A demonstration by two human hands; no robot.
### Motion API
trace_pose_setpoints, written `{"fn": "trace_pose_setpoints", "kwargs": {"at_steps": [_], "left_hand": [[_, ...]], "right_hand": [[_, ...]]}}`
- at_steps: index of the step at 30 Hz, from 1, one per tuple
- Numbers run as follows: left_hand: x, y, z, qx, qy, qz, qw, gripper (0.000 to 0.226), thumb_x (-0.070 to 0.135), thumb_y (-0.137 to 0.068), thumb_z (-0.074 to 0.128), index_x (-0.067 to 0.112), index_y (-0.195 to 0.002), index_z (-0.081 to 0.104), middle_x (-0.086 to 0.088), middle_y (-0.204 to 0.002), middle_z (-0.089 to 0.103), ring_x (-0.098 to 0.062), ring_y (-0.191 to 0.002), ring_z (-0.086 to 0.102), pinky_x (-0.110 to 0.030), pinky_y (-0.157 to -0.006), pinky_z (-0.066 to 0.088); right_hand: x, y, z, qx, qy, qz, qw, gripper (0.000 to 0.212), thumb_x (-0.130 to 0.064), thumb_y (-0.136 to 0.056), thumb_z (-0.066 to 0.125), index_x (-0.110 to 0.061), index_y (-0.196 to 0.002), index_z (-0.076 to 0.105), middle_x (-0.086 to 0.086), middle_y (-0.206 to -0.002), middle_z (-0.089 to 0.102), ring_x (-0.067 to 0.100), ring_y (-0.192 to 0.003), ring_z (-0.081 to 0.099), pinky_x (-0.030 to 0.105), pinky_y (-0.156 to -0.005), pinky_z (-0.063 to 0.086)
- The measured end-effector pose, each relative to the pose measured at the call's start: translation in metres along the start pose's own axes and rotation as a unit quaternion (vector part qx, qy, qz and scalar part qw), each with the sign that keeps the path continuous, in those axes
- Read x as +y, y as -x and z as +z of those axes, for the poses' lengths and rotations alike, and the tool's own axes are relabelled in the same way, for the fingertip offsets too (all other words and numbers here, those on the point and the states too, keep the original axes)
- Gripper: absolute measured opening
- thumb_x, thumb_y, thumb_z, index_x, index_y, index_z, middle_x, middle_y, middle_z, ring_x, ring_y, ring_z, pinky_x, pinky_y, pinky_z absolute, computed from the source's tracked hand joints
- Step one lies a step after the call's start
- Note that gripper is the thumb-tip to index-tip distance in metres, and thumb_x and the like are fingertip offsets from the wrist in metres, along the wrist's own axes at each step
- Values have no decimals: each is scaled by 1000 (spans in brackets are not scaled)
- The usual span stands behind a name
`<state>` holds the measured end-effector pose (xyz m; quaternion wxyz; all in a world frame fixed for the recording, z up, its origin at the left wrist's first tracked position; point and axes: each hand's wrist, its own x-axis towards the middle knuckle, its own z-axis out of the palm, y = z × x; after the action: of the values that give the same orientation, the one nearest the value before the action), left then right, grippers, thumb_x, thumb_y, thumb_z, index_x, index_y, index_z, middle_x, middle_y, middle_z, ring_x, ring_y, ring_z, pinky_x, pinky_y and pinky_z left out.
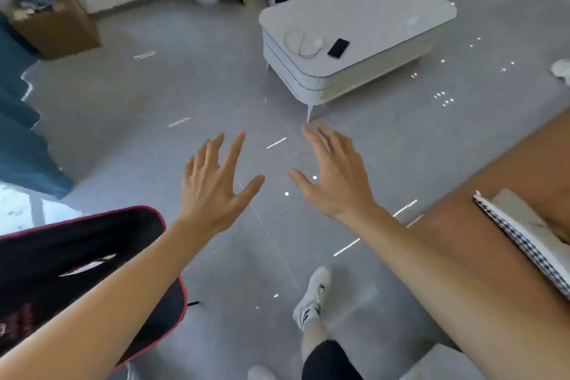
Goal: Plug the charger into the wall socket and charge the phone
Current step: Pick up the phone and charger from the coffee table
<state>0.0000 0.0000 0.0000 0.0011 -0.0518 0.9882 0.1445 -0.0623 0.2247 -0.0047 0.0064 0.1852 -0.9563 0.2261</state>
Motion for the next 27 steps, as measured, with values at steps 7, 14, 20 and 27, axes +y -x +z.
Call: {"fn": "trace_pose_setpoints", "kwargs": {"at_steps": [7, 14, 20, 27], "left_hand": [[42, -149, 73, -60, -16, 42, 997, 87, 78, -91, 24, 33, -166, 15, -13, -170, 28, -38, -154, 26, -61, -123, 25], [65, -298, 92, -65, -6, 29, 997, 79, 69, -96, 34, 29, -164, 26, -13, -161, 42, -34, -151, 33, -58, -120, 30], [60, -424, 94, -72, -10, 30, 997, 78, 65, -97, 34, 24, -163, 28, -13, -158, 47, -34, -147, 39, -57, -118, 34], [27, -616, 145, -87, 21, 42, 995, 69, 55, -97, 42, 16, -155, 41, -11, -132, 62, -33, -120, 58, -50, -94, 49]], "right_hand": [[114, -97, 32, -11, -18, 101, 995, 81, -60, -91, 59, -28, -161, 33, 8, -168, 35, 36, -151, 31, 55, -113, 41], [181, -235, 34, -29, -16, 123, 992, 76, -52, -94, 64, -25, -158, 35, 11, -163, 38, 37, -146, 35, 53, -104, 46], [214, -354, 38, -27, -25, 134, 990, 66, -44, -95, 65, -25, -153, 40, 8, -155, 45, 35, -137, 41, 53, -98, 51], [277, -521, 88, -45, -35, 188, 980, 70, -45, -98, 61, -29, -160, 33, 7, -161, 40, 32, -140, 40, 53, -100, 51]]}}
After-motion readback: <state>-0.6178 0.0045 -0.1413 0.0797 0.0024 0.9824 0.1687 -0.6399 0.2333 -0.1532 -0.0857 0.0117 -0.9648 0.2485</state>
